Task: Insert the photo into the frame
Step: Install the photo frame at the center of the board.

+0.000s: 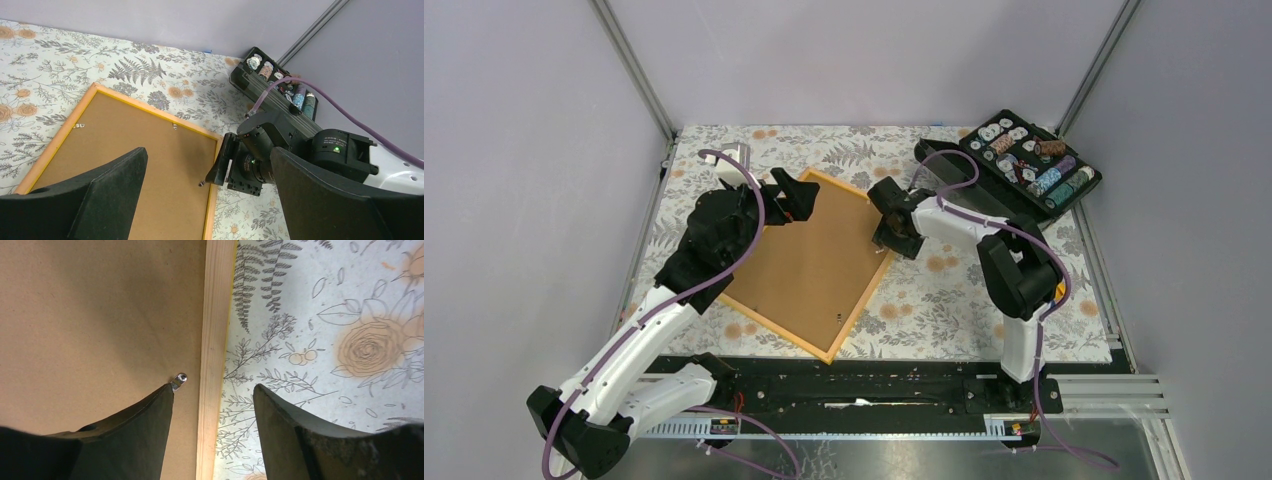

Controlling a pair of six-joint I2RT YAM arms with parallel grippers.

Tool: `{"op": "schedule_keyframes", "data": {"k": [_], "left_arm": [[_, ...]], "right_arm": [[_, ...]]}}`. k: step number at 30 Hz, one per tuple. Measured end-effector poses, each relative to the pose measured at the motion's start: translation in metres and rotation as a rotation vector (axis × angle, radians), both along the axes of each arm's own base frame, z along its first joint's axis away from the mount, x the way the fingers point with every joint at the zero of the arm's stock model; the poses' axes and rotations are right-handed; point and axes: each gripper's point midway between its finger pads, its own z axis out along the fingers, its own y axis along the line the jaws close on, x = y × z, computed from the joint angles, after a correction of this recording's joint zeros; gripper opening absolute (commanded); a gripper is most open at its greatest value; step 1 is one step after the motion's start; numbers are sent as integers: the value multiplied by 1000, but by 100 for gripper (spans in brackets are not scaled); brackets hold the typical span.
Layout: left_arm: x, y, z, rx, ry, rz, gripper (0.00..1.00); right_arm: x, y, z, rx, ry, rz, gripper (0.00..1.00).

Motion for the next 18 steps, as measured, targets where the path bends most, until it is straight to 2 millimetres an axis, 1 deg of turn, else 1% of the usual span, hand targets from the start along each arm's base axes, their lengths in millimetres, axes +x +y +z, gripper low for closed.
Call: {"op": "schedule_keyframes", "data": {"k": [3,7,11,18], "left_arm": [[1,1,0,0,0,3,98],[1,1,0,0,0,4,98],[1,1,0,0,0,4,98],[1,1,0,-1,0,3,98]], "right_arm": [[0,5,-5,16,18,2,67],[1,12,-18,31,44,-6,64],[5,17,-18,51,36,-12,59],[5,18,-18,59,36,-20,37]]}}
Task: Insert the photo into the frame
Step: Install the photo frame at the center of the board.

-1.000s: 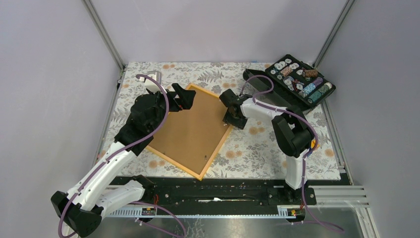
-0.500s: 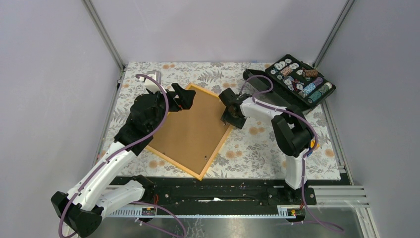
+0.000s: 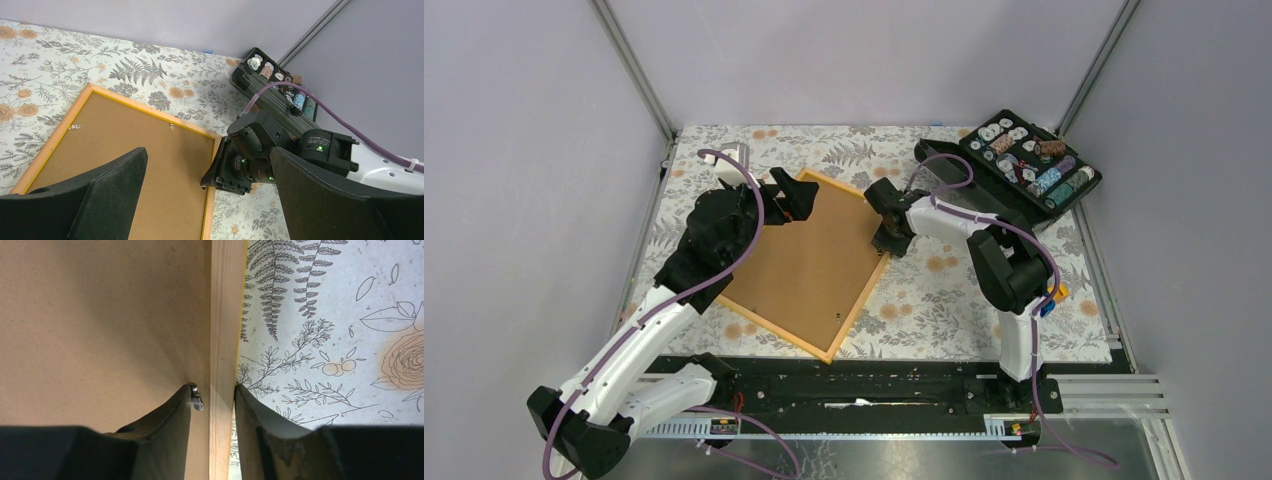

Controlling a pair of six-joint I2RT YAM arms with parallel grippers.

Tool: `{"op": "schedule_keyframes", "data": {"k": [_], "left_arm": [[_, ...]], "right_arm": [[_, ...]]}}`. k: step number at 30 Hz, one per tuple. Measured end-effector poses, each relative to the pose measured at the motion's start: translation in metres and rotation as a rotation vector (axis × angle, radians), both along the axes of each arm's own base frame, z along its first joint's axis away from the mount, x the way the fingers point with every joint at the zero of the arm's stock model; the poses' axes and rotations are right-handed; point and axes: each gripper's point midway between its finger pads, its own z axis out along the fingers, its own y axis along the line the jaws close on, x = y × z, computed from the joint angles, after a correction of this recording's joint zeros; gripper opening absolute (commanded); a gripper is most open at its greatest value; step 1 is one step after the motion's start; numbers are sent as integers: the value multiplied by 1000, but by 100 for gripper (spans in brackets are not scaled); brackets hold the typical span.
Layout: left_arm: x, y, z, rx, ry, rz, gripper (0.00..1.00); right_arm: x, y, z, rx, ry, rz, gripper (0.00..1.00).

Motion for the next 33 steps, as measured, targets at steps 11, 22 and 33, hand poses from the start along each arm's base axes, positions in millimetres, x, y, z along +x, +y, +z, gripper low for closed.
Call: {"op": "schedule_keyframes", "data": {"k": [11,22,33], "left_arm": [[0,0,0,-3,2,1,98],[0,0,0,-9,4,1,98],[0,0,0,-9,4,1,98]], "right_arm": [[0,-1,0,-7,-19,54,0],[7,-9,3,-115,-65,337,0],[25,-18,8,-257,-109,612,23]]}}
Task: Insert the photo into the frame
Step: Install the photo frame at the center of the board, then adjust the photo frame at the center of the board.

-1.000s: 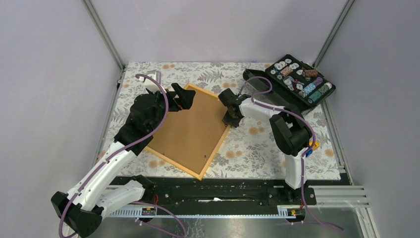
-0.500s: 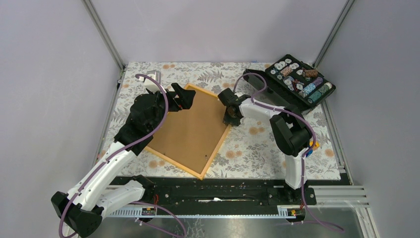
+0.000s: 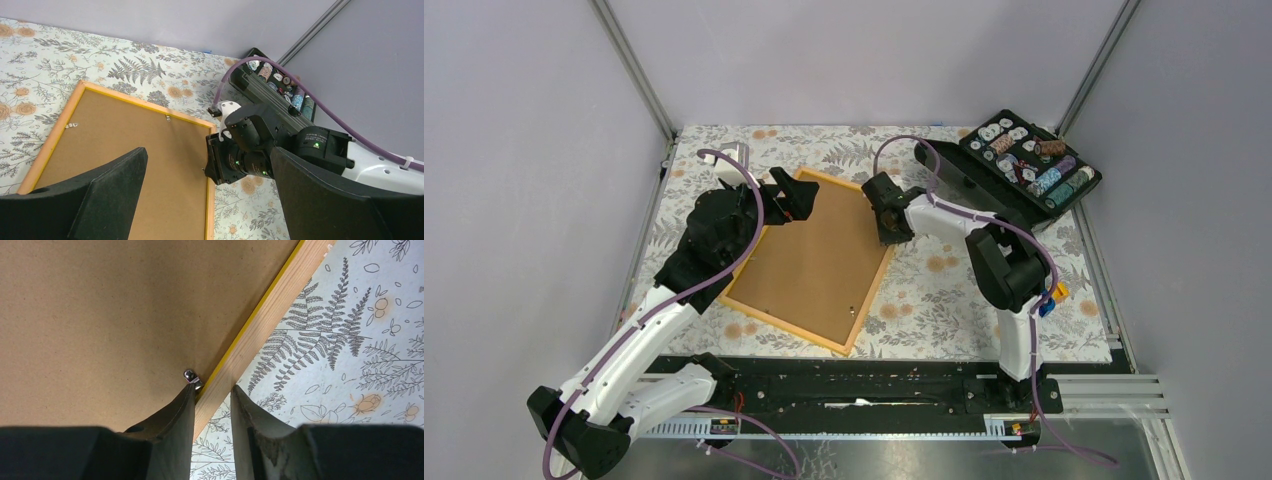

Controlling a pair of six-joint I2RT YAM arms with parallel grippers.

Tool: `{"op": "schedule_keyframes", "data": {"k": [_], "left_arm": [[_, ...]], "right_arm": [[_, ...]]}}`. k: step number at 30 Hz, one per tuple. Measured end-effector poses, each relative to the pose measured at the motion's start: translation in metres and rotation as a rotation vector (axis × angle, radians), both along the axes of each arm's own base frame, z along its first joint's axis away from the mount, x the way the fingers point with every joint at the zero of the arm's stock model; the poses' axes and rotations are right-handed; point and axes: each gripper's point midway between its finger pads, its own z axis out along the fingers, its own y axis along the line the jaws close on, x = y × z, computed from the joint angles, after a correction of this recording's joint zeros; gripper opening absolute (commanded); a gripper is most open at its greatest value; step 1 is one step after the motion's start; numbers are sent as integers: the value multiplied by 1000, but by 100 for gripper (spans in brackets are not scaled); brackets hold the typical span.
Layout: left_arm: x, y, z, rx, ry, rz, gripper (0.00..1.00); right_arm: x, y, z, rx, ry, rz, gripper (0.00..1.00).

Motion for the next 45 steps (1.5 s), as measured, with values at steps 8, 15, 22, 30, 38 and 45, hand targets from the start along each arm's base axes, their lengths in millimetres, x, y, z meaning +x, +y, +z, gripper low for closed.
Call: {"op": "schedule_keyframes", "data": {"k": [8,15,22,30,38,45], "left_arm": [[0,-1,-1,1,2,-3,98],[1,-1,-1,3,3,-3,98],[1,0,-2,3,4,-1,98],[1,0,-1,3,3,-1,98],[1,0,-1,3,3,-1,98],[0,0,1,2,-4,-1,98]], "right_arm": [[2,0,13,-17,32,-9,67],[-22,4,33,95,50,-68,79],[-68,22,13,222,140,-154,71],[-92,41,-8,263,193,-151,30],[-57,35,-5,185,97,-171,3],[-10,35,-2,76,3,-44,29]]}}
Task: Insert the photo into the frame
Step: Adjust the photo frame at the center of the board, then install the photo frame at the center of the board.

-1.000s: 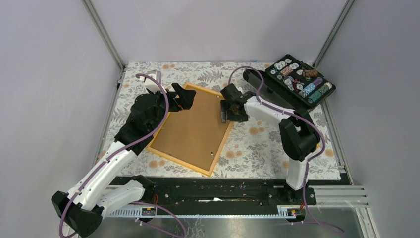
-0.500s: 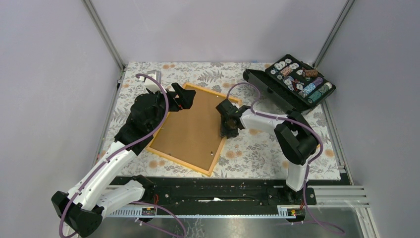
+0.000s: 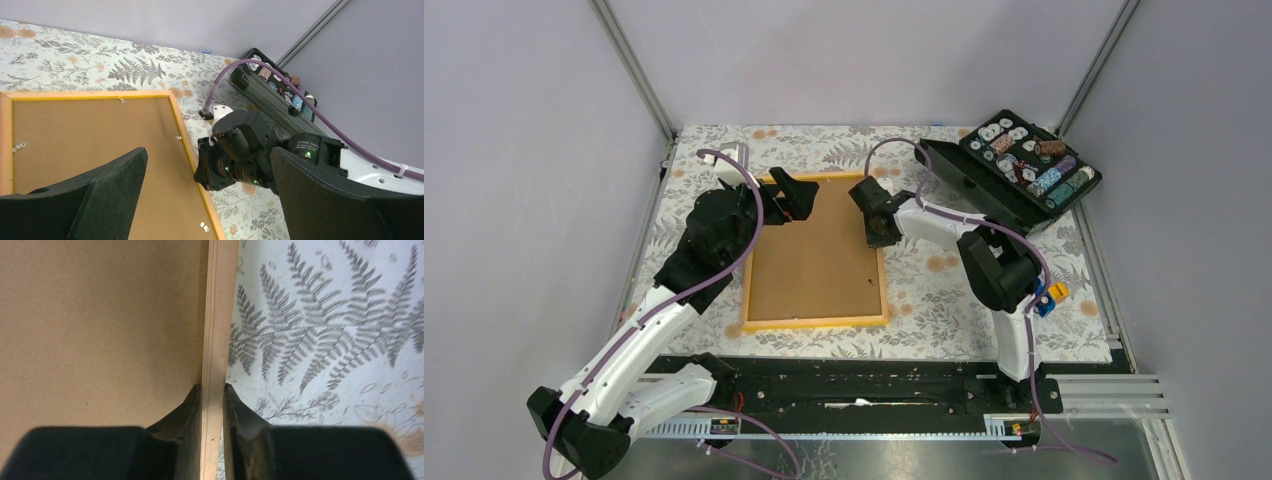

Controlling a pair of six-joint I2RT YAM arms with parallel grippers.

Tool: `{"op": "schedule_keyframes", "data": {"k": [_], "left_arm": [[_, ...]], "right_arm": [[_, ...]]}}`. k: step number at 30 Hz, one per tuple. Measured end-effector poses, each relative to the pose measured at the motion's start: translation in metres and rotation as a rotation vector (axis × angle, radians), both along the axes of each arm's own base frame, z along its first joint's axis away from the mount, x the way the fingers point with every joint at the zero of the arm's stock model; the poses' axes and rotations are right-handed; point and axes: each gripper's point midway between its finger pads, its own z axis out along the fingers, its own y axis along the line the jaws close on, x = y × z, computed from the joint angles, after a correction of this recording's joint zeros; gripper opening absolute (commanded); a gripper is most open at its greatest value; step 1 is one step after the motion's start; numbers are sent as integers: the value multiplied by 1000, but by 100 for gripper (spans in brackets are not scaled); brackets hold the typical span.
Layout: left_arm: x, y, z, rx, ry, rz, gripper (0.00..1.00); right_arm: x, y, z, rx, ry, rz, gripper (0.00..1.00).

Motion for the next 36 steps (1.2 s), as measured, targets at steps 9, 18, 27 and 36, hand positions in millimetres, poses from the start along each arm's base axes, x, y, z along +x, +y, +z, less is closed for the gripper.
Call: {"op": "schedule_keyframes", "data": {"k": [9,18,27,36], "left_arm": [[0,0,0,7,-3,0,98],[0,0,0,7,-3,0,98],[0,0,0,7,-3,0,98],[0,0,0,7,-3,0,98]], "right_arm": [[9,-13,7,-44,10,35,61],[-38,2,31,37,42,110,78],[-75,10,15,51,128,150,68],[-81,9,9,44,142,152,62]]}}
